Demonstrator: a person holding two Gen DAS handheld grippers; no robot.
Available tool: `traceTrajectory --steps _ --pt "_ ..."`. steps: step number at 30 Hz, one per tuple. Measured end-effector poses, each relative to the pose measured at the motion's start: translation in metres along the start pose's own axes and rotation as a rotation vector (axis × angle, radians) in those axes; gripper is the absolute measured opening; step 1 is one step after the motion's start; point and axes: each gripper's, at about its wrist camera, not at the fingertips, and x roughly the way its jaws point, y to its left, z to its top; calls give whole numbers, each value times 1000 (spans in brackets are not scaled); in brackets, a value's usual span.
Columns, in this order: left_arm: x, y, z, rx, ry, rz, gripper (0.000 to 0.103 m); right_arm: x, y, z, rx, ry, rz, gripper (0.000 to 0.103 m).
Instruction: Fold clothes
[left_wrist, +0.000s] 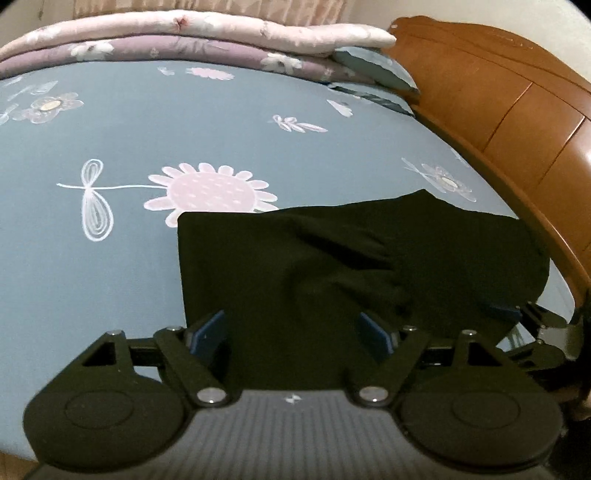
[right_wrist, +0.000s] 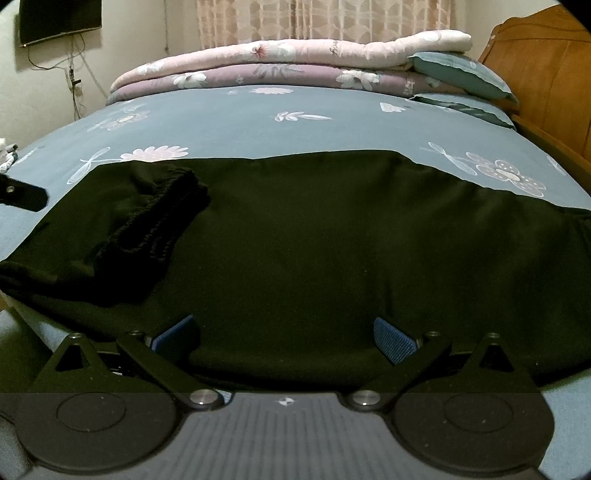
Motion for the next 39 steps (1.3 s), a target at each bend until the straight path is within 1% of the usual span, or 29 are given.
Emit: traceTrajectory --steps 2,5,6,10,13,14,17,30,33,35,36,38,39 --pt "11 6 3 -7 25 4 80 0 0 1 0 3 -1 103" --pt "20 10 -4 1 48 15 80 0 0 1 1 8 -2 103" --pt "21 14 -6 -15 50 5 80 0 -1 1 1 9 -3 103" --pt "2 18 -8 -53 3 -6 80 1 -1 1 1 10 -3 103" --pt "-23 12 -10 -22 -46 12 80 1 -1 1 2 9 -3 103" --pt "-25 9 -13 0 -41 21 80 1 0 1 2 8 -3 103" --pt "-29 -2 -21 65 -26 47 85 1 0 1 2 8 -3 103" --pt "-48 -48 -58 346 39 158 85 0 -1 1 3 10 -5 103" --pt "-44 -59 -52 362 12 91 85 0 0 2 2 14 -5 103" --pt "-35 -66 -46 367 3 58 85 -2 -2 4 9 25 1 103" --pt "-30 -70 -45 376 2 55 85 -4 -5 5 19 33 5 103" --pt "-19 -76 -42 387 6 42 85 -10 -18 9 90 18 20 103" --pt "-13 -76 -41 375 15 36 85 -14 -27 11 132 6 27 103"
